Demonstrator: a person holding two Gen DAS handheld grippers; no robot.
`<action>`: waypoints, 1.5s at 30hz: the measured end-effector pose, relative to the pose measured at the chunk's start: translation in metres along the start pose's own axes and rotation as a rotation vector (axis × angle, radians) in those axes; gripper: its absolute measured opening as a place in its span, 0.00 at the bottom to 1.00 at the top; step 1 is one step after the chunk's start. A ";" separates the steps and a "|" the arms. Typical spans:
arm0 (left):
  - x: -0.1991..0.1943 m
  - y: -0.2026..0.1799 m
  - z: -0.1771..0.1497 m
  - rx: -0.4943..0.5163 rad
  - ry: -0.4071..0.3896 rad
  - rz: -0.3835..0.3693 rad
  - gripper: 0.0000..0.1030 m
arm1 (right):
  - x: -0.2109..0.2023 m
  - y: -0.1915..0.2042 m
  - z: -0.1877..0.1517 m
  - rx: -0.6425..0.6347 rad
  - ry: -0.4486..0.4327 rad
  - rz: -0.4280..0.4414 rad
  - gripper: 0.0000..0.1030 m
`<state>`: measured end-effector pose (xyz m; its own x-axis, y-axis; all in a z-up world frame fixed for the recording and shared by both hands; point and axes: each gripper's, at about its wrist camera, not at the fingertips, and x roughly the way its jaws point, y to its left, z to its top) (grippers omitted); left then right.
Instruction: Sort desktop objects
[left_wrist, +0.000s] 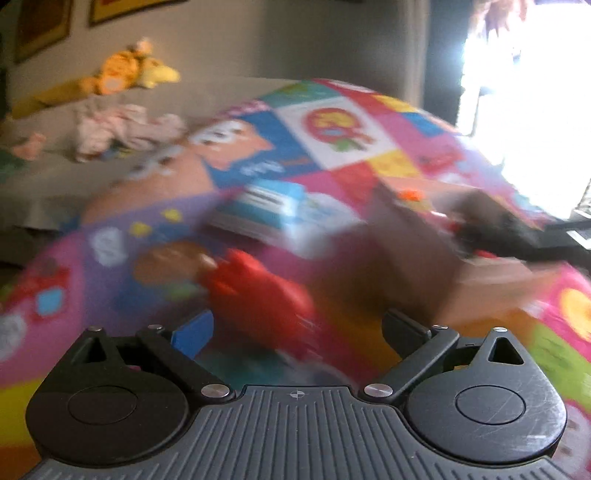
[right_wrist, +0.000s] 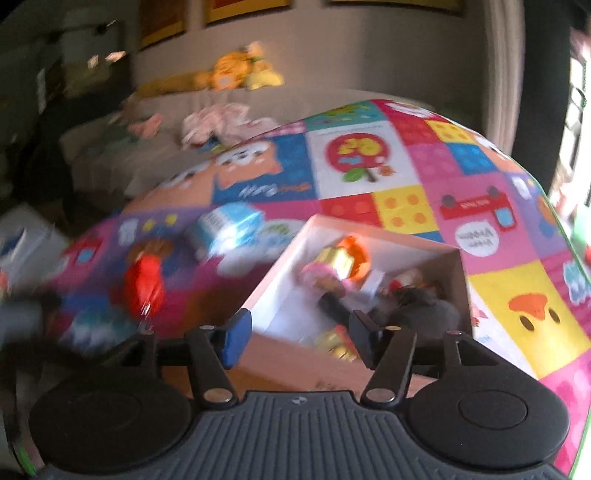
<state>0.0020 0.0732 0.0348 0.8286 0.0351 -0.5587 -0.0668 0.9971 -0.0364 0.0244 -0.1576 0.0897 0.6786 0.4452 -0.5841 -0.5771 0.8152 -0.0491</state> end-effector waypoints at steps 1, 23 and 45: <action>0.007 0.004 0.006 0.001 0.007 0.026 0.98 | -0.002 0.007 -0.003 -0.021 -0.004 0.007 0.61; 0.020 -0.027 -0.002 0.181 0.060 -0.098 0.78 | -0.038 -0.004 -0.079 0.106 -0.018 -0.082 0.92; 0.154 -0.014 0.075 0.360 -0.032 0.150 0.98 | -0.042 -0.015 -0.094 0.154 -0.053 -0.125 0.98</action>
<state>0.1719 0.0700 0.0115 0.8418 0.1790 -0.5093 0.0059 0.9403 0.3404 -0.0387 -0.2233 0.0387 0.7661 0.3526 -0.5374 -0.4131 0.9106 0.0085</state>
